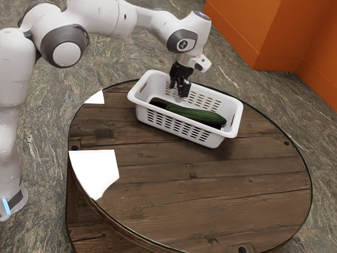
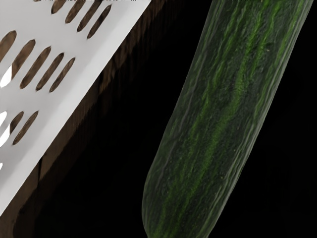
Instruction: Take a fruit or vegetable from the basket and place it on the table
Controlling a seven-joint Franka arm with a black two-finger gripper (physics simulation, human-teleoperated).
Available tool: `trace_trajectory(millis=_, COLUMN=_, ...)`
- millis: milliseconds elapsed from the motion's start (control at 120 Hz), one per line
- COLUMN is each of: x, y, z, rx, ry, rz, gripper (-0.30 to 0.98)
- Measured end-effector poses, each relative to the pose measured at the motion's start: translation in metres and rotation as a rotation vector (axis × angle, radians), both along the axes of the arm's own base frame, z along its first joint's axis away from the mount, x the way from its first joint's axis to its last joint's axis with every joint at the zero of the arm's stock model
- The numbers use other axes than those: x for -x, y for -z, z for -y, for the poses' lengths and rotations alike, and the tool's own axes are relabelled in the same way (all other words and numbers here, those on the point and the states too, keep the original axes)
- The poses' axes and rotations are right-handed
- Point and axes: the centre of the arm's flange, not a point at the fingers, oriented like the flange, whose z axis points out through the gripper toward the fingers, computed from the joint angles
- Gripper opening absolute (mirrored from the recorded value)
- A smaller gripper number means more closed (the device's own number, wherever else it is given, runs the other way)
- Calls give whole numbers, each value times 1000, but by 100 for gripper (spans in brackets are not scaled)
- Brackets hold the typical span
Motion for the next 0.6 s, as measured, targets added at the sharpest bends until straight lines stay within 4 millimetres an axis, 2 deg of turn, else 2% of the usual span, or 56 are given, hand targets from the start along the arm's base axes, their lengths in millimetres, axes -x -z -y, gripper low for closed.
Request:
trace_trajectory(millis=333, x=-18, y=26, z=8, rx=23, ry=46, rz=-4, gripper=69)
trace_trajectory(millis=600, x=-42, y=49, z=9, rx=32, ry=61, rz=17, gripper=69)
